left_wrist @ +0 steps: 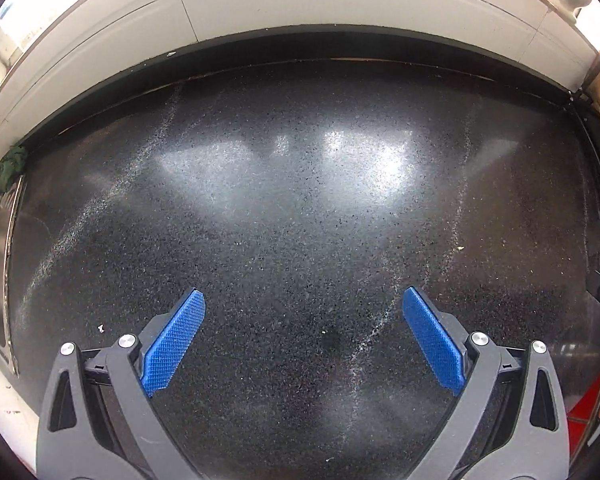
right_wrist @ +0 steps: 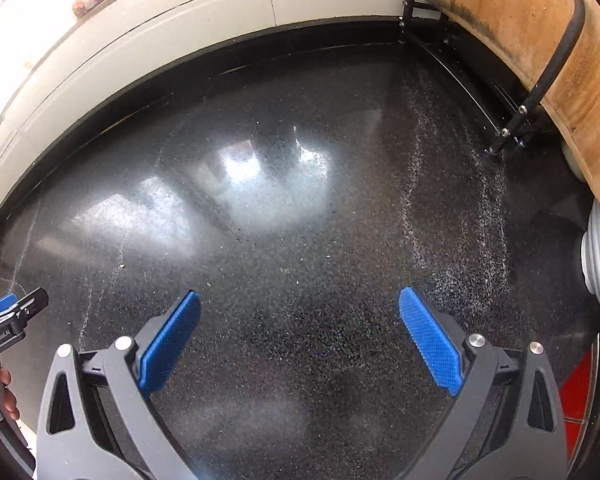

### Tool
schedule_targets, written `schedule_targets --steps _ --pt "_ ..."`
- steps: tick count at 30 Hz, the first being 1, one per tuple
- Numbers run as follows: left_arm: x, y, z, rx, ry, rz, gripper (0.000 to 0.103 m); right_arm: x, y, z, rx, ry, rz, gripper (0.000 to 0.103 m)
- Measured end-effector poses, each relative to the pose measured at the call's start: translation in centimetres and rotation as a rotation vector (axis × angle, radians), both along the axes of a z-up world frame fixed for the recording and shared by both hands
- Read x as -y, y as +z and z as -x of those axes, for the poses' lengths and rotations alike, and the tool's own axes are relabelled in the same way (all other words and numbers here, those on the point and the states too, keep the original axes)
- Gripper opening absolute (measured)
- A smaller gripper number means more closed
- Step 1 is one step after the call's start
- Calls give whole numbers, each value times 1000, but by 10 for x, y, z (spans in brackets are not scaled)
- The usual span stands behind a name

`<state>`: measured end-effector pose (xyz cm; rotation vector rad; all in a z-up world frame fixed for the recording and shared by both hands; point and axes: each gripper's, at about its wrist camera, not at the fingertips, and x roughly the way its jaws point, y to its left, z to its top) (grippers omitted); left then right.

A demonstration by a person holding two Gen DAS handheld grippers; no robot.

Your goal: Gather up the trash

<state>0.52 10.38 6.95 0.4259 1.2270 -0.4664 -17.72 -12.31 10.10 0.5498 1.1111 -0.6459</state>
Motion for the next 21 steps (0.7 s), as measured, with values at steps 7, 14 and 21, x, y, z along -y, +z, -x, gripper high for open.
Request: schedule_targets --steps 7,14,21 --pt "-9 -10 0 -27 18 -20 96 3 -6 1 -2 -1 -20 96" --pt "-21 -14 0 -25 19 -48 96 -2 -9 -8 -7 22 -25 96" --pt "-25 -17 -2 -35 21 -52 96 -9 -10 -14 -17 37 -24 96"
